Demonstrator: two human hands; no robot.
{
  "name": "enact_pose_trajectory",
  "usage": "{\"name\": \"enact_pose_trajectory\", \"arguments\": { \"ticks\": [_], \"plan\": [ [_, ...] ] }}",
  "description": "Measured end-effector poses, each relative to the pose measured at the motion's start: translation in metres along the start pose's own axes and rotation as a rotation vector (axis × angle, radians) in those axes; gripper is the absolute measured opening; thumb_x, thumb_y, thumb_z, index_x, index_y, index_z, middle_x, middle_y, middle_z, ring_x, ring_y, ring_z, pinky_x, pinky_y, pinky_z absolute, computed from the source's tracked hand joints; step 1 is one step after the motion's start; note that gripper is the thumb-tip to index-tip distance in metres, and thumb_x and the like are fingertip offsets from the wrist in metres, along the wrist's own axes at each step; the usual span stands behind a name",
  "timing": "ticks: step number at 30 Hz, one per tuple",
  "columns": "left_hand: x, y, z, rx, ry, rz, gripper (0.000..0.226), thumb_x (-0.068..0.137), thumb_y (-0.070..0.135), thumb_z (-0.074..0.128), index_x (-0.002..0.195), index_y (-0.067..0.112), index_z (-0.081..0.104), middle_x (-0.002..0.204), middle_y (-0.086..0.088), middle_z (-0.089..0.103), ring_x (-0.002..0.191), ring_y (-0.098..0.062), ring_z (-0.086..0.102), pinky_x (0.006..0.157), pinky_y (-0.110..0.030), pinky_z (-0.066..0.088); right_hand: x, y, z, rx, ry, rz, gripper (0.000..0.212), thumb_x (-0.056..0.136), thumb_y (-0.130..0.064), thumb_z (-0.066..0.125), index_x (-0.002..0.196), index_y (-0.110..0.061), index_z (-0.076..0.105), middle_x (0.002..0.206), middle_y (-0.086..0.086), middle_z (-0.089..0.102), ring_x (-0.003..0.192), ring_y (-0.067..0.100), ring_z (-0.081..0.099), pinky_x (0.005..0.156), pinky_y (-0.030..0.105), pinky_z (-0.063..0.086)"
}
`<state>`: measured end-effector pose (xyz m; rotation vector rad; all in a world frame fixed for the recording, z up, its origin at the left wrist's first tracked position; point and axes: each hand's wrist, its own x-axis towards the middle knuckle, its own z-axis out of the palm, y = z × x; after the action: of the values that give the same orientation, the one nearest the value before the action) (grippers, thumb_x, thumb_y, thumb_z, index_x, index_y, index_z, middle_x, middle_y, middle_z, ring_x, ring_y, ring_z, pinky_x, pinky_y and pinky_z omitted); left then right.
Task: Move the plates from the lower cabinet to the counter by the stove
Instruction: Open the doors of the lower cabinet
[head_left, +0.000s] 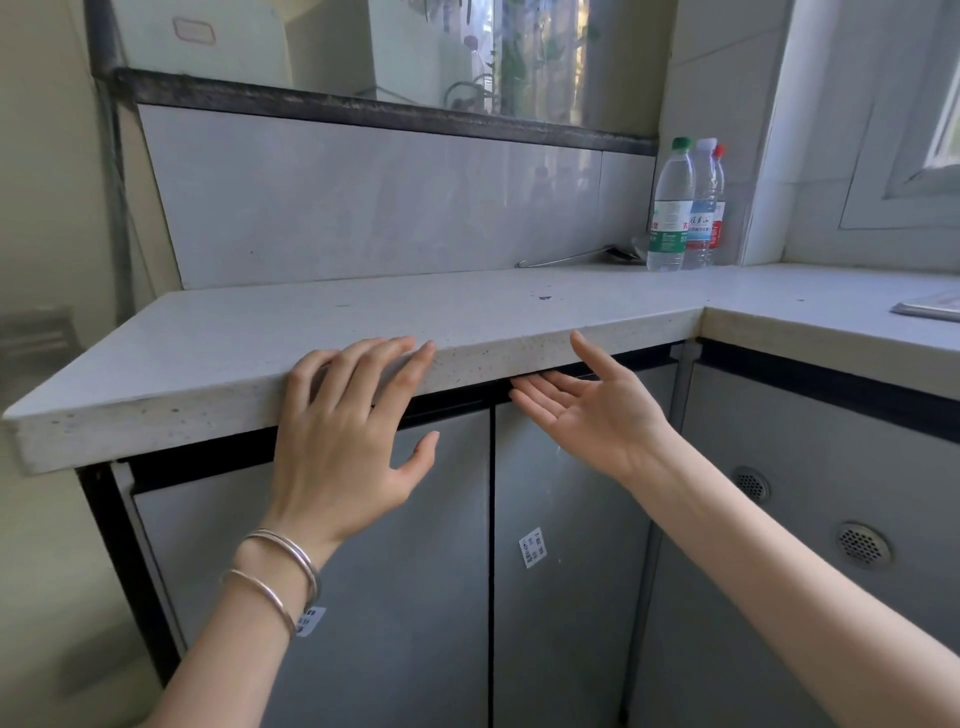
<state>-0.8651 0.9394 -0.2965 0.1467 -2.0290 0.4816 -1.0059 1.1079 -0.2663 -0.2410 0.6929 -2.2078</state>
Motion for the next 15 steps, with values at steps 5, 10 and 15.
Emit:
{"name": "enact_pose_trajectory", "arguments": {
  "ticks": [5, 10, 15],
  "plan": [
    [-0.001, -0.003, 0.003, 0.064, -0.002, 0.026, 0.067, 0.076, 0.046, 0.060, 0.135, 0.016, 0.050, 0.128, -0.005, 0.056, 0.116, -0.023, 0.045, 0.096, -0.041, 0.028, -0.009, -0.002, 0.001, -0.056, 0.041, 0.014, 0.072, 0.085, -0.020, 0.064, 0.140, 0.007, 0.026, 0.133, 0.021, 0.048, 0.125, 0.031, 0.047, 0.106, 0.043, 0.037],
    [-0.001, -0.005, 0.003, 0.058, 0.003, 0.056, 0.068, 0.078, 0.048, 0.057, 0.136, 0.015, 0.049, 0.128, -0.007, 0.056, 0.116, -0.026, 0.046, 0.096, -0.044, 0.030, -0.029, -0.013, -0.013, -0.158, 0.072, -0.029, 0.080, 0.075, -0.013, 0.070, 0.140, 0.004, 0.028, 0.123, 0.016, 0.048, 0.120, 0.028, 0.050, 0.098, 0.039, 0.045],
    [-0.002, -0.006, 0.006, 0.029, 0.053, 0.080, 0.062, 0.081, 0.047, 0.053, 0.133, 0.013, 0.052, 0.126, -0.009, 0.058, 0.113, -0.028, 0.049, 0.093, -0.046, 0.032, -0.051, -0.030, -0.030, -0.406, 0.091, -0.072, 0.068, 0.057, -0.015, 0.077, 0.117, -0.001, 0.047, 0.081, 0.005, 0.050, 0.074, 0.014, 0.055, 0.072, 0.026, 0.056]
  ]
}}
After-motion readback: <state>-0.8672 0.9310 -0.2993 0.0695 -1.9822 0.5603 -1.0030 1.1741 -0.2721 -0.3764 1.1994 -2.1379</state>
